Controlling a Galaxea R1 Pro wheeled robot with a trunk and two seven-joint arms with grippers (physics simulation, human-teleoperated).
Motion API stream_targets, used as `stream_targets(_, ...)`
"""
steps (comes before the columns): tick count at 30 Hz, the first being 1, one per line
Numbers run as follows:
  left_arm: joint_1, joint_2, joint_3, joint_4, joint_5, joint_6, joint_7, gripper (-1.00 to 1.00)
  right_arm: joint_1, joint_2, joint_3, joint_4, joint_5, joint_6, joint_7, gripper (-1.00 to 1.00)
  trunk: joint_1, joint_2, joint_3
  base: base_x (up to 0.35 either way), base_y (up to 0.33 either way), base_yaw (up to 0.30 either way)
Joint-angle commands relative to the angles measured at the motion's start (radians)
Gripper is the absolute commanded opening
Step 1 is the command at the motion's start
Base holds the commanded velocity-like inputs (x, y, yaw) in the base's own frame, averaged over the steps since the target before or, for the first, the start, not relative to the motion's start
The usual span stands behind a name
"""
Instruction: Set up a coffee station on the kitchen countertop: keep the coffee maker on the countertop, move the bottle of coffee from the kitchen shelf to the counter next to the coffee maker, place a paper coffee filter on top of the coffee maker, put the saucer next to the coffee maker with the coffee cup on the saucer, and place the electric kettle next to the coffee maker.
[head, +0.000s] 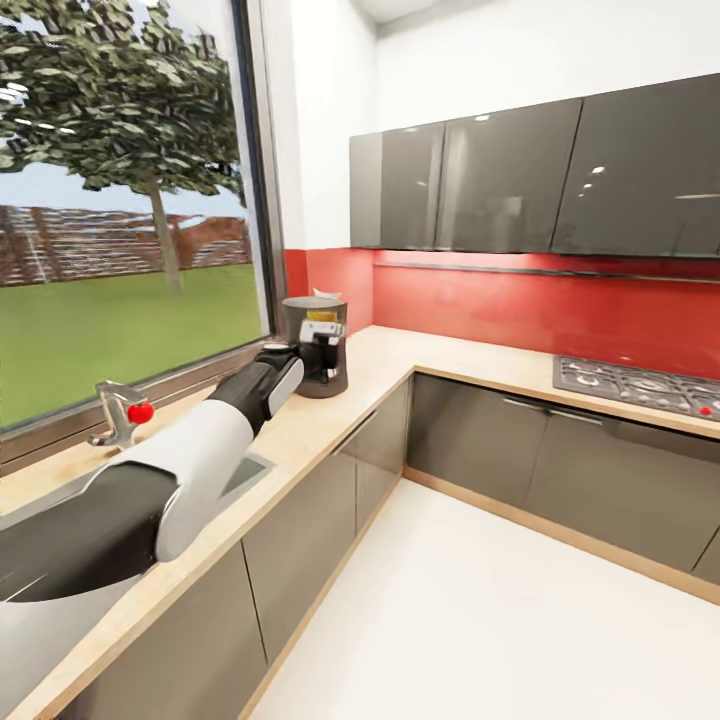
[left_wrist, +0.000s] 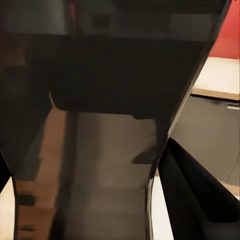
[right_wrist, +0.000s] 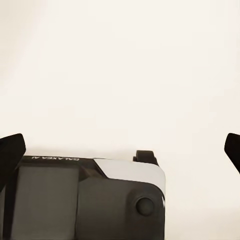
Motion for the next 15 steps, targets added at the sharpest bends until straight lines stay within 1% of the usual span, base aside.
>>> stream_targets(1, 0.0, 0.0, -0.002, 0.012, 0.004, -0.01, -0.002, -1.0, 0.0, 0.0, 0.008, -0.002, -0.007, 0.005, -0.006, 1.0, 0.0, -0.001, 0.0, 0.005, 0.0, 0.033)
stream_targets(4, 0.0, 0.0, -0.002, 0.069, 0.005, -0.07, -0.001, -1.0, 0.0, 0.0, 0.009, -0.003, -0.007, 0.005, -0.006, 1.0, 0.0, -0.001, 0.0, 0.002, 0.0, 0.016)
stream_targets(5, 0.0, 0.0, -0.002, 0.1, 0.006, -0.108, -0.001, -1.0, 0.0, 0.0, 0.009, -0.002, -0.007, 0.005, -0.005, 1.0, 0.0, -0.001, 0.0, 0.001, 0.0, 0.004)
stream_targets(6, 0.0, 0.0, -0.002, 0.118, 0.006, -0.126, -0.001, -1.0, 0.0, 0.0, 0.009, -0.003, -0.007, 0.005, -0.005, 1.0, 0.0, -0.001, 0.0, 0.0, 0.0, 0.003)
stream_targets(11, 0.0, 0.0, -0.002, 0.155, 0.007, -0.184, -0.001, -1.0, 0.0, -0.001, 0.009, -0.003, -0.007, 0.005, -0.005, 1.0, 0.0, -0.001, 0.0, 0.009, 0.0, 0.001)
stream_targets(12, 0.0, 0.0, -0.002, 0.179, 0.007, -0.194, -0.001, -1.0, 0.0, 0.0, 0.009, -0.002, -0.007, 0.005, -0.006, 1.0, 0.0, -0.001, 0.0, 0.176, 0.0, 0.0)
stream_targets(15, 0.0, 0.0, -0.001, 0.206, 0.007, -0.201, -0.001, -1.0, 0.0, 0.0, 0.008, -0.003, -0.007, 0.005, -0.006, 1.0, 0.0, -0.001, 0.0, 0.254, 0.0, 0.049)
